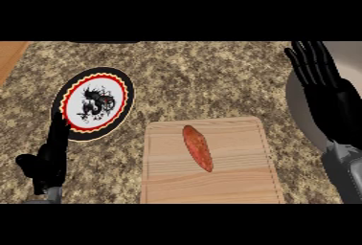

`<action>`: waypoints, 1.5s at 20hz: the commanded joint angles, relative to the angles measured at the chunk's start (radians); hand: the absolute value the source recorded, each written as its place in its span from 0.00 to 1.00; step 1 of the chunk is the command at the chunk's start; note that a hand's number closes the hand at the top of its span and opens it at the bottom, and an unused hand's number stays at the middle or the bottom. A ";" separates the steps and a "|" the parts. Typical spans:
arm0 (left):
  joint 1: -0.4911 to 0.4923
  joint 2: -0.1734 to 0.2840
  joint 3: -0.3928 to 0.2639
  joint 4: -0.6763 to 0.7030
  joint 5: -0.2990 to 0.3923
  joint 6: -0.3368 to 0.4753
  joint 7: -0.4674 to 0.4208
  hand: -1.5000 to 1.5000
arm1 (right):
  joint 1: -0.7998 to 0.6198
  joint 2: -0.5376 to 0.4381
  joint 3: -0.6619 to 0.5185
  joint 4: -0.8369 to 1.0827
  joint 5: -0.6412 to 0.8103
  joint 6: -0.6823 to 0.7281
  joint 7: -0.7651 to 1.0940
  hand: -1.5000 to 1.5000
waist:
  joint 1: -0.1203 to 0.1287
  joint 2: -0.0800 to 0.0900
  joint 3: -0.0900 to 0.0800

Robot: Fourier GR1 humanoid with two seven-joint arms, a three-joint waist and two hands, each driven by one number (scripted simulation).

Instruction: Pick the sweet potato from the cutting board and place it in the pot

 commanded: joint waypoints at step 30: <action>-0.338 0.023 -0.020 -0.116 0.056 -0.128 0.128 0.50 | -0.619 -0.167 0.556 0.557 0.578 0.573 -0.726 0.00 | 0.053 0.015 0.002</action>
